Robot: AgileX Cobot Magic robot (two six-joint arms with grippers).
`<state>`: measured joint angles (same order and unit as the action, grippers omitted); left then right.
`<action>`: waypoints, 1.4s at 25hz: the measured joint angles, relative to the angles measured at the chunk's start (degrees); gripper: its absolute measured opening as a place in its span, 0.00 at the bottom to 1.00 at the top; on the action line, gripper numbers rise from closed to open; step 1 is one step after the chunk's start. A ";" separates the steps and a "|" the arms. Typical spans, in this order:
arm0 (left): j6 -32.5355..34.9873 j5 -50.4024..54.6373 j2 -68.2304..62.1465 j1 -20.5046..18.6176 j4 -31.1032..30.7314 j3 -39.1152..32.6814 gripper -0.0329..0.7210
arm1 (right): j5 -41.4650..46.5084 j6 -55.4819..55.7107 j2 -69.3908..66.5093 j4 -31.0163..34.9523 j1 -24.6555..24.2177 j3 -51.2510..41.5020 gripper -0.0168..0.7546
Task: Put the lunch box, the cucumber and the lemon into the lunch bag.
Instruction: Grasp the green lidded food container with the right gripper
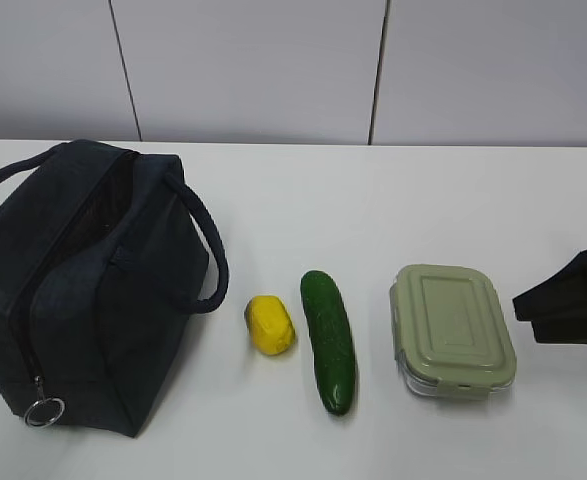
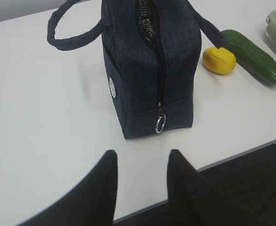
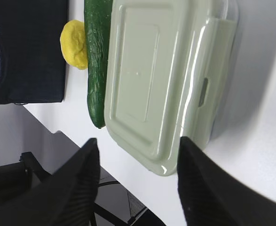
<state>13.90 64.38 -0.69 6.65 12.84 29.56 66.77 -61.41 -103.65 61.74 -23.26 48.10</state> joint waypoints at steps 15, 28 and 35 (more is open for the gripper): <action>0.00 0.00 0.00 0.00 0.00 0.00 0.36 | 0.00 -3.71 -3.73 3.01 0.00 1.45 0.84; 0.00 0.00 0.00 0.00 0.13 0.00 0.36 | -0.13 -10.87 -18.68 9.10 -2.52 6.01 0.84; 0.00 0.00 0.00 0.00 0.13 0.00 0.36 | 1.33 -12.44 -20.53 10.97 -2.52 6.59 0.84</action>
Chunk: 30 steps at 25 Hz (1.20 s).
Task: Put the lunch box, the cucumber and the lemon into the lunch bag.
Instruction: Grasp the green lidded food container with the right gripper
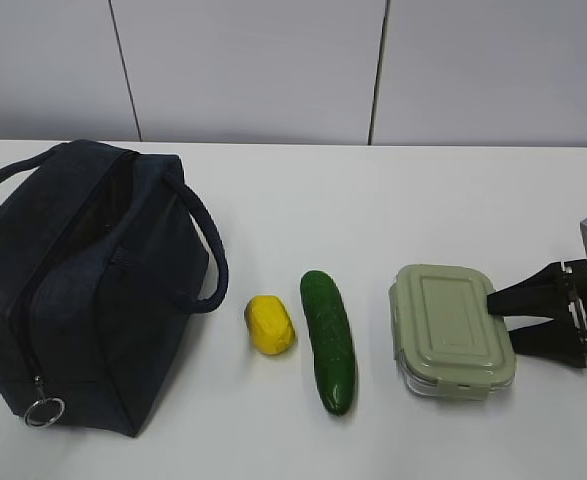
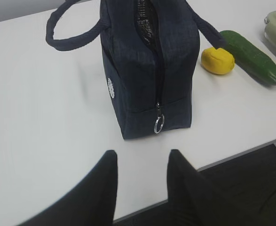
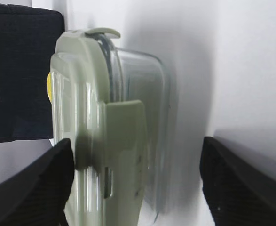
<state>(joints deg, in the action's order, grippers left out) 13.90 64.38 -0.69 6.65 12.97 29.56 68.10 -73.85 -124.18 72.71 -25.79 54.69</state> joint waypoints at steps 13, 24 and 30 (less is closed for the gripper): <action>0.00 0.00 0.00 0.00 0.03 0.00 0.36 | -1.17 -0.10 1.83 -0.02 0.00 0.00 0.84; 0.00 0.00 0.00 0.00 0.12 0.00 0.36 | -1.31 0.13 1.93 -0.21 2.95 -0.11 0.84; 0.00 0.00 0.00 0.00 0.12 0.00 0.36 | -1.31 0.38 1.93 -0.47 3.06 -0.11 0.84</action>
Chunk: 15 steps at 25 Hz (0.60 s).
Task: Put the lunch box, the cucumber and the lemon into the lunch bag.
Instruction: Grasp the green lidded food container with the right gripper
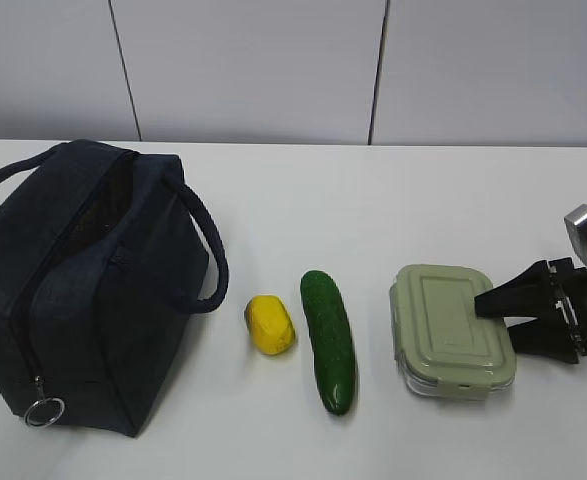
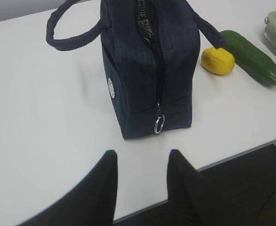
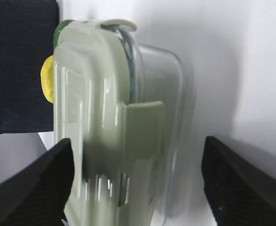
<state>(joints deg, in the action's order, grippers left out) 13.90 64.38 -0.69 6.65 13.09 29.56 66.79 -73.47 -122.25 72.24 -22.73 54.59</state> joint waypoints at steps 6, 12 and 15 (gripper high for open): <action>0.00 0.00 0.00 0.00 0.00 0.00 0.36 | 0.00 -1.01 0.00 0.64 0.82 0.00 0.83; 0.00 0.00 0.00 0.00 0.00 0.00 0.36 | -0.04 -1.56 0.00 1.60 1.05 0.00 0.83; 0.00 0.00 0.00 0.00 0.00 0.00 0.36 | -0.04 -1.63 0.00 1.60 1.05 0.00 0.83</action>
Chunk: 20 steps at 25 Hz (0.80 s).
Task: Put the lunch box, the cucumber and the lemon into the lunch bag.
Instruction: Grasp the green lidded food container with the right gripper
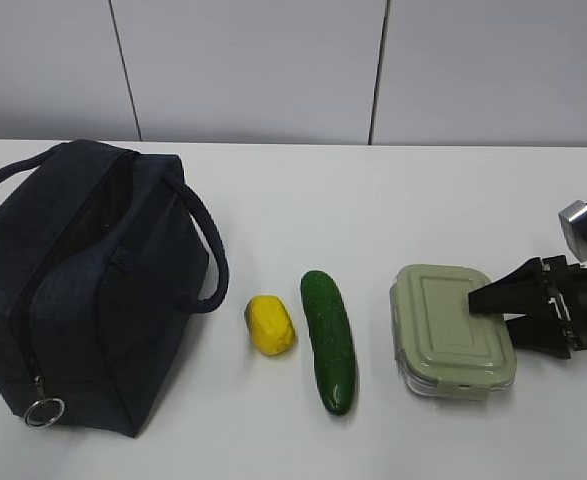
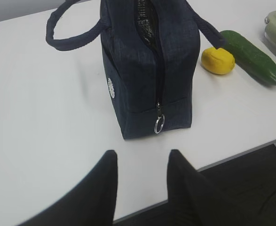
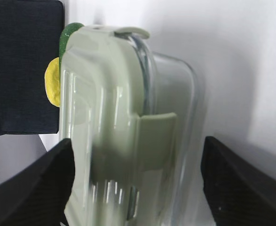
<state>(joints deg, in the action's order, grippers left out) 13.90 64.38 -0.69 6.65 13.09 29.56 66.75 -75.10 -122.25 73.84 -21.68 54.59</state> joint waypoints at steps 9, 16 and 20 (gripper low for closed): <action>0.00 0.00 0.00 0.00 0.00 0.00 0.36 | 0.50 -0.27 -1.85 1.01 0.71 0.00 0.83; 0.00 0.00 0.00 0.00 0.00 0.00 0.36 | 0.75 -1.45 -2.16 1.34 1.39 0.00 0.83; 0.00 0.00 0.00 0.00 0.00 0.00 0.36 | 1.11 -1.66 -2.59 1.96 1.89 0.00 0.83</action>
<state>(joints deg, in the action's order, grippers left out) 13.90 64.38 -0.69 6.65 13.09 29.56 67.86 -76.77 -124.84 75.80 -19.79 54.59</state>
